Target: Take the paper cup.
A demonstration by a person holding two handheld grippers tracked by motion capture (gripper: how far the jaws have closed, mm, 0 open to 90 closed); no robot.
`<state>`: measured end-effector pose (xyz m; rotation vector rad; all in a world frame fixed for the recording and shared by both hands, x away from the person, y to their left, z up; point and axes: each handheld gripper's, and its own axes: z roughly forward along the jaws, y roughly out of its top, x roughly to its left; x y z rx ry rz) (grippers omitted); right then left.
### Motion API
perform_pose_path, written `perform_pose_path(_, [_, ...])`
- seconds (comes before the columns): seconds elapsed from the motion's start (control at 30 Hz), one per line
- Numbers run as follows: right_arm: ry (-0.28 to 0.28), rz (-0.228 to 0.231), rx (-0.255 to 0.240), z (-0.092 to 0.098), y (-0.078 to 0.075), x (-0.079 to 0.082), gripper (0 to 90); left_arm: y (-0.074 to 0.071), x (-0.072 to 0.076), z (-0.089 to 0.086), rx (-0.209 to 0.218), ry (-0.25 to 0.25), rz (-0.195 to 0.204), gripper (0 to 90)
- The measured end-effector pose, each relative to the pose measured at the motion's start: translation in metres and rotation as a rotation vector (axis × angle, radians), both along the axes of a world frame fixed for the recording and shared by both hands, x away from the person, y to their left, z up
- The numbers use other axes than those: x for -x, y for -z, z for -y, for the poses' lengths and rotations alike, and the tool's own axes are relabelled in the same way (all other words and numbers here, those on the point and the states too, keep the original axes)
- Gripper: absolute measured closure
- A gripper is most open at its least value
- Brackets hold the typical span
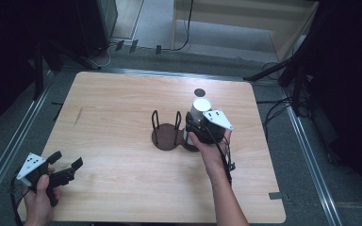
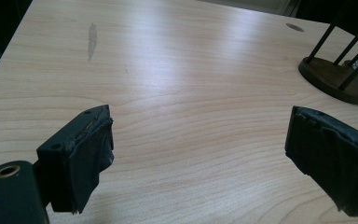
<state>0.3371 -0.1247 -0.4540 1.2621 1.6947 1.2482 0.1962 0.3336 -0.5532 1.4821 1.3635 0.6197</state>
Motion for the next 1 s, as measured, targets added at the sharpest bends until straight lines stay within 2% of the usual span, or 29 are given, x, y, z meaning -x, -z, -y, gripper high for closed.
perform_pose_path(0.3, [0.001,0.042,0.010,0.000,-0.007,0.003,26.4,0.000,0.000,0.000,-0.006,0.000,-0.002,8.2])
perform_pose_path(0.53, [0.006,0.091,-0.020,0.004,-0.020,0.006,26.6,0.000,0.000,0.001,-0.008,0.000,-0.002,8.2])
perform_pose_path(0.8, [-0.001,0.121,-0.044,0.005,-0.030,0.009,26.8,0.000,0.000,0.001,-0.008,-0.001,0.001,8.2])
perform_pose_path(1.0, [0.022,0.132,-0.044,0.006,-0.039,0.010,26.9,0.000,0.000,0.001,-0.011,-0.001,0.000,8.2])
